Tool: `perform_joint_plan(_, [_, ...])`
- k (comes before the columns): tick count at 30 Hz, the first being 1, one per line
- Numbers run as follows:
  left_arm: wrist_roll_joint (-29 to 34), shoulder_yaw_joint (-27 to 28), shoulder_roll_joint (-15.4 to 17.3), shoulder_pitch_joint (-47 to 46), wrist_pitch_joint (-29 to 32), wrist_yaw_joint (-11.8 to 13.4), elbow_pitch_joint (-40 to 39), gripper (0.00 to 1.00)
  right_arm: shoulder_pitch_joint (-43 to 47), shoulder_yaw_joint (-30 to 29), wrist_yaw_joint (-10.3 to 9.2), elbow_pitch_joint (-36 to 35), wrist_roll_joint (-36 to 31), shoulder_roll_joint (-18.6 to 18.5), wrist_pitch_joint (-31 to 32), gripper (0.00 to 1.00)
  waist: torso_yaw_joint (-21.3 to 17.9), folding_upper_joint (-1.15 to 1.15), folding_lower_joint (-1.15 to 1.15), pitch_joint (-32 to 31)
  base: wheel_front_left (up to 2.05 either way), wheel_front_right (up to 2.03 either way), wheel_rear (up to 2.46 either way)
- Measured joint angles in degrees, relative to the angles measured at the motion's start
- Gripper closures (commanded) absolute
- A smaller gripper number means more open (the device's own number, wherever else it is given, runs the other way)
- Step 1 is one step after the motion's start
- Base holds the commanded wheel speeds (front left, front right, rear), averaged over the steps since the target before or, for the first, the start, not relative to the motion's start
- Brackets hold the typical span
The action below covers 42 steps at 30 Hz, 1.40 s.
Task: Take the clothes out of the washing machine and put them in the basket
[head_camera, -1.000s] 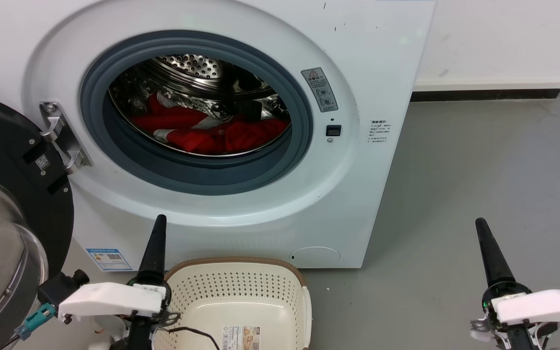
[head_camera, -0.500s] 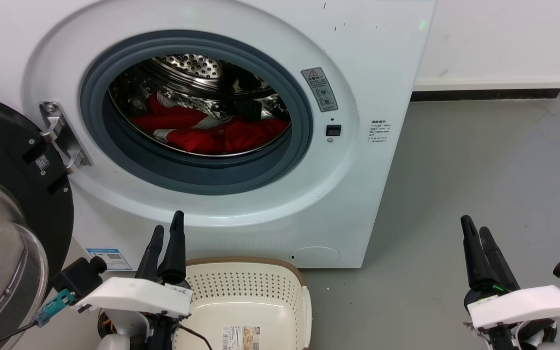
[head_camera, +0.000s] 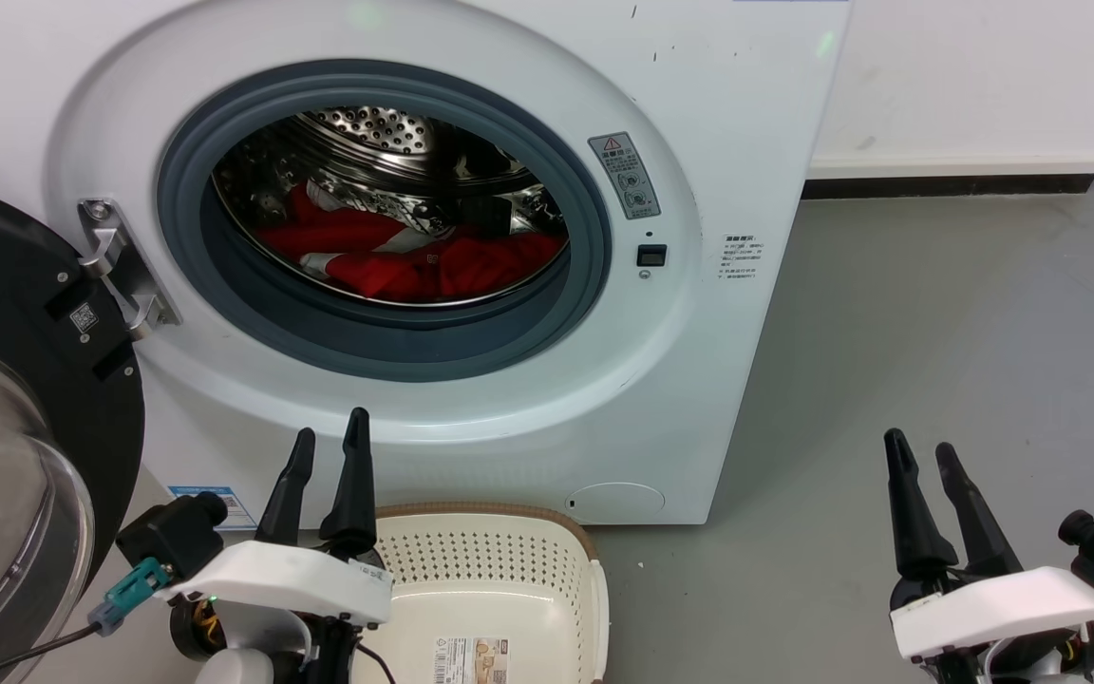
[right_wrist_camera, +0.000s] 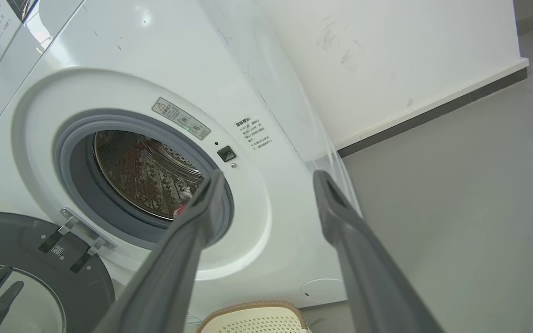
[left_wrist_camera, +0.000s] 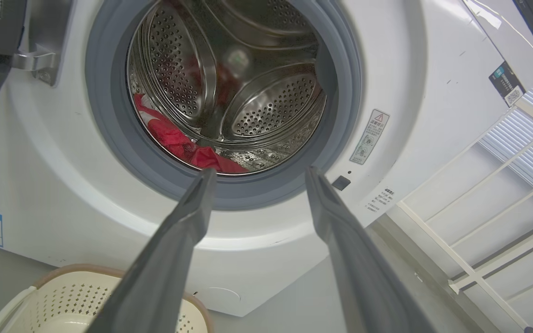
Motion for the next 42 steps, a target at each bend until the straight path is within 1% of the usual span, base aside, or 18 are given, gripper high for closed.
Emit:
perform_joint_plan(4, [2.97, -0.41, 0.0, -0.03, -0.56, 0.2, 0.03, 0.0, 0.21, 0.0, 0.0, -0.13, -3.08, 0.0, -0.64, 0.0, 0.06, 0.0, 0.0, -0.03, 0.0, 0.0, 0.0])
perform_joint_plan(5, [5.17, -0.74, 0.01, -0.18, -1.01, 0.47, 0.11, 0.0, 0.21, 0.04, 0.0, -0.27, -5.42, 0.0, -1.12, 0.0, 0.09, 0.0, 0.0, -0.04, 0.0, 0.0, 0.0])
perform_joint_plan(14, [11.25, -1.1, 0.13, -0.25, -2.36, 1.01, 0.6, 0.0, 0.38, 0.01, 0.0, -0.69, -11.38, 0.0, -2.0, 0.0, 0.16, 0.0, 0.0, -0.18, 0.0, 0.0, 0.0])
perform_joint_plan(20, [14.18, -1.3, 0.21, -0.3, -3.08, 1.08, 0.93, 0.0, 0.51, 0.35, 0.0, -0.8, -14.63, -0.01, -2.33, 0.0, 0.28, 0.0, 0.0, -0.26, 0.0, 0.0, 0.0])
perform_joint_plan(22, [15.88, -1.51, 0.22, -0.64, -3.48, 1.36, 1.1, 0.0, 0.67, 0.45, 0.0, -0.96, -16.62, -0.01, -2.49, 0.0, 0.34, 0.0, 0.0, -0.31, 0.0, 0.0, 0.0])
perform_joint_plan(35, [22.46, -2.29, 0.25, -0.83, -5.02, 2.27, 1.4, 0.0, 1.43, 1.18, 0.01, -1.77, -23.46, -0.01, -3.54, 0.0, 0.44, 0.0, 0.0, -0.49, 0.0, 0.0, 0.0])
perform_joint_plan(42, [25.6, -1.8, 0.53, -0.78, -5.78, 3.07, 1.46, 0.0, 1.58, 1.37, 0.01, -2.37, -27.14, -0.01, -4.0, 0.0, 0.41, 0.0, 0.0, -0.56, 0.0, 0.0, 0.0])
